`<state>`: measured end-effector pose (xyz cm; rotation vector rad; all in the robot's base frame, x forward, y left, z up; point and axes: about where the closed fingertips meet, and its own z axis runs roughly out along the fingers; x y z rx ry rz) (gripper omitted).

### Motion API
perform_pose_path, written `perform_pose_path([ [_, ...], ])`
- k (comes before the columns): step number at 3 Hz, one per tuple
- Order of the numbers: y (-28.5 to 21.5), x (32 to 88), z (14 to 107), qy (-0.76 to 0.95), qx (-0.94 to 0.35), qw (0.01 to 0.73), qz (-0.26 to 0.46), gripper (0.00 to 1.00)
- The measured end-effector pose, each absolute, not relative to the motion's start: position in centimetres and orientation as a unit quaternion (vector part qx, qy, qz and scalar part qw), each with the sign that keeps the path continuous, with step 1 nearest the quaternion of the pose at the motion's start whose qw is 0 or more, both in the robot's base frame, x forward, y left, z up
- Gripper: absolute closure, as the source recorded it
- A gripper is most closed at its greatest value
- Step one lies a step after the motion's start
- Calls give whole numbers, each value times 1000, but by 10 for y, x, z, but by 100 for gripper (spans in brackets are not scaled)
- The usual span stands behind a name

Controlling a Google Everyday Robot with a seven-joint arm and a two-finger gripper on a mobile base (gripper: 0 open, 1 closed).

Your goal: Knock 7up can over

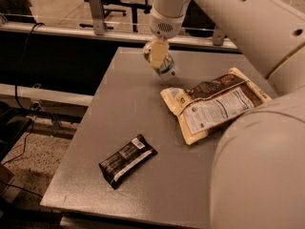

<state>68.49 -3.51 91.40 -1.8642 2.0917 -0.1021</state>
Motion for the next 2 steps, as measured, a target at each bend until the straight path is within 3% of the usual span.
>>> perform_pose_path([
  [1, -48, 685, 899, 723, -677, 118, -64, 100],
  [2, -56, 683, 886, 707, -698, 74, -89, 83],
])
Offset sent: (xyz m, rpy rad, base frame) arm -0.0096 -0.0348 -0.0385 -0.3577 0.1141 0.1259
